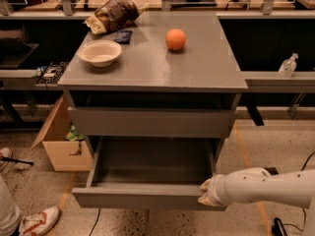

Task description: Open middle drawer

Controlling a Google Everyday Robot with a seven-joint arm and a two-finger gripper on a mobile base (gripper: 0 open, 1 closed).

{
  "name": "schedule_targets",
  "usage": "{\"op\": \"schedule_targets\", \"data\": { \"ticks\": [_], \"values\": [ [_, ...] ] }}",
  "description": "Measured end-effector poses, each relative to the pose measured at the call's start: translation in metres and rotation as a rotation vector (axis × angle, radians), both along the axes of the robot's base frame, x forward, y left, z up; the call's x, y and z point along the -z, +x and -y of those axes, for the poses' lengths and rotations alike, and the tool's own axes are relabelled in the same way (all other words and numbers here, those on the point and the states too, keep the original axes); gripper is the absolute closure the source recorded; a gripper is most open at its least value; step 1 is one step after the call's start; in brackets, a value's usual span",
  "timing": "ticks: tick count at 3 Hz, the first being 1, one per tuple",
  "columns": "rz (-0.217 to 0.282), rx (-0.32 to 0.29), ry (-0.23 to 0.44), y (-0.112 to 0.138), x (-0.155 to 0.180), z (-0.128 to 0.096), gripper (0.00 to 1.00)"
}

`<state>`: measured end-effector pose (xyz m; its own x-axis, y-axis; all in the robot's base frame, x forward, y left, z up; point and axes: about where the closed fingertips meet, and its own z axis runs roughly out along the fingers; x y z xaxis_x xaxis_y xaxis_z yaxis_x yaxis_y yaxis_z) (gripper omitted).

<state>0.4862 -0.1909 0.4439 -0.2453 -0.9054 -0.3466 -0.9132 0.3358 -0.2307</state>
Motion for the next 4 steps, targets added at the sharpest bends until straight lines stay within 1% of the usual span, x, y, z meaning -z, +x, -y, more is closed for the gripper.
{"op": "schedule_targets", "data": {
  "ticks": [1,4],
  "values": [
    [-0.001,-0.001,0.0,-0.0003,0.0006,-0.0007,0.83],
    [-0.005,-0.005,0.002,-0.0013,0.0025,-0.0027,0.12]
  ]
}}
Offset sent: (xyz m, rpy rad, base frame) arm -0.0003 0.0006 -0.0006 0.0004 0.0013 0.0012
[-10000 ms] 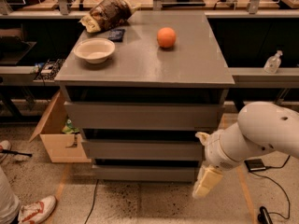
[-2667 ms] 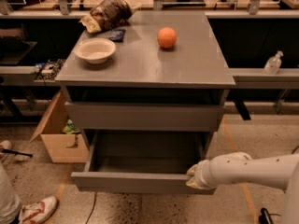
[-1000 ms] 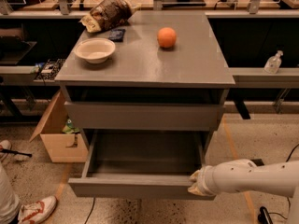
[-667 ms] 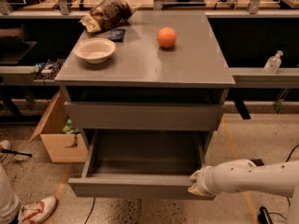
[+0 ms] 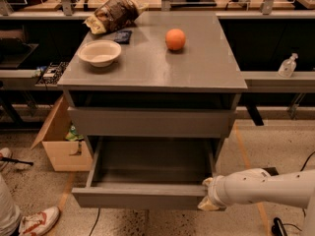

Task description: Open middle drawer

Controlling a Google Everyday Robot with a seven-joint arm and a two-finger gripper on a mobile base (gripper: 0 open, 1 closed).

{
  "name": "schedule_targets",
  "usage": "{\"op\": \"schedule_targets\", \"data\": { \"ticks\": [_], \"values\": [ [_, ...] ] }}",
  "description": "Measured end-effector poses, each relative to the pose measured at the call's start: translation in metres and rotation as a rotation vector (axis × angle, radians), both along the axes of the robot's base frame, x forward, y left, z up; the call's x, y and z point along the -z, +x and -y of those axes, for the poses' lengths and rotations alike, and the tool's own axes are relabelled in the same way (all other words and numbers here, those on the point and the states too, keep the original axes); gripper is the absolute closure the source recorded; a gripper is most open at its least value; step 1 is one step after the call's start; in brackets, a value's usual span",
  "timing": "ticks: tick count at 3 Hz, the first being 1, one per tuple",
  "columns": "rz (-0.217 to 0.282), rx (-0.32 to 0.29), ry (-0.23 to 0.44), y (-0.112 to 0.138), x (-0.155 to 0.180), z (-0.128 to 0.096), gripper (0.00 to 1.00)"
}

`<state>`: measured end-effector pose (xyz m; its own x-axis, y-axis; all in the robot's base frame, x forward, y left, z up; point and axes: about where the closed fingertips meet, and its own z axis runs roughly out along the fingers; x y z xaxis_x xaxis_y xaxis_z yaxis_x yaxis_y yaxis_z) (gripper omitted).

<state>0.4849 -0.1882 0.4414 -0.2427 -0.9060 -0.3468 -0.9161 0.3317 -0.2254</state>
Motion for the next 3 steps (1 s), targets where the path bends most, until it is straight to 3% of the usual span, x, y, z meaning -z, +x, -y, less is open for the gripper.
{"op": "schedule_targets", "data": {
  "ticks": [1,3],
  "values": [
    [0.058,0.032,-0.008,-0.003,-0.023,0.014,0.0],
    [0.138,0.069,0.0,0.002,-0.067,0.042,0.0]
  ]
}}
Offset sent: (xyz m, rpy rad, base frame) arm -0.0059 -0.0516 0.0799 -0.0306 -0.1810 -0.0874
